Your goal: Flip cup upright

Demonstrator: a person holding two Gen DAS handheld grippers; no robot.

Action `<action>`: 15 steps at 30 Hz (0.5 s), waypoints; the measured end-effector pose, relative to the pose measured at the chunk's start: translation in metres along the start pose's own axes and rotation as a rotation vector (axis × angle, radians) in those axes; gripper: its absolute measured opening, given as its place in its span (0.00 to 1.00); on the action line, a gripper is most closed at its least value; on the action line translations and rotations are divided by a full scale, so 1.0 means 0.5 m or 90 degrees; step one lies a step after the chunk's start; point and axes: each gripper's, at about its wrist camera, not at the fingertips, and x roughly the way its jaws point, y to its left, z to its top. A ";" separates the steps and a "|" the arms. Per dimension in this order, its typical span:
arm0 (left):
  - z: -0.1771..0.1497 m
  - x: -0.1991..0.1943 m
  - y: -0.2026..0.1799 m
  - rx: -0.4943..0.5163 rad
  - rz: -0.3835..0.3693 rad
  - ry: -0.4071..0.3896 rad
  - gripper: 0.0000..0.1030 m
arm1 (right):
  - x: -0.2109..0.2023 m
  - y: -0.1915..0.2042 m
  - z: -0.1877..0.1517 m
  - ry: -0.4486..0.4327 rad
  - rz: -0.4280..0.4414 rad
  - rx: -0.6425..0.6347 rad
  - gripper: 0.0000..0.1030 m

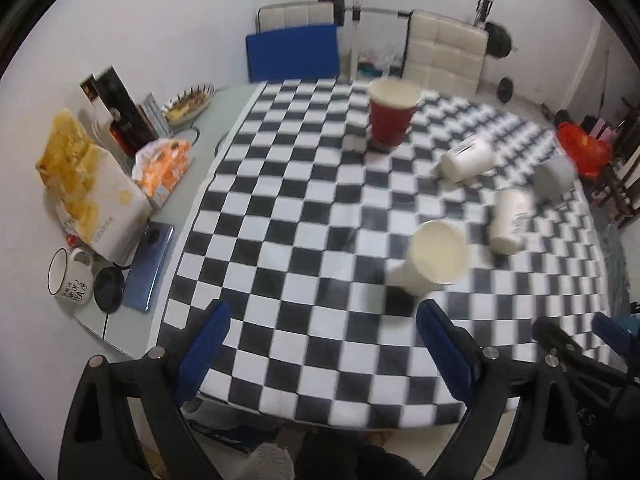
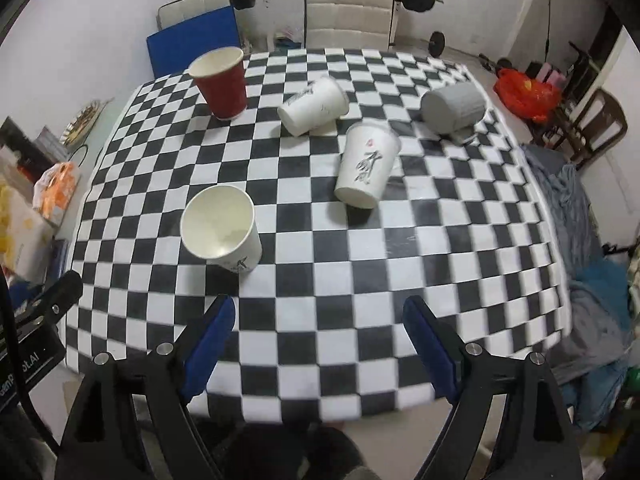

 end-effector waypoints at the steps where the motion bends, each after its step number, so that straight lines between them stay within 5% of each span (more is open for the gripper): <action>1: 0.000 -0.023 -0.003 -0.002 -0.003 -0.009 0.93 | -0.024 -0.006 0.000 -0.008 0.002 -0.003 0.85; 8: -0.006 -0.195 -0.018 0.009 -0.019 -0.081 0.93 | -0.219 -0.049 -0.006 -0.072 -0.012 -0.023 0.85; 15: -0.030 -0.304 -0.030 0.011 -0.048 -0.099 0.92 | -0.367 -0.066 -0.030 -0.118 0.006 -0.024 0.85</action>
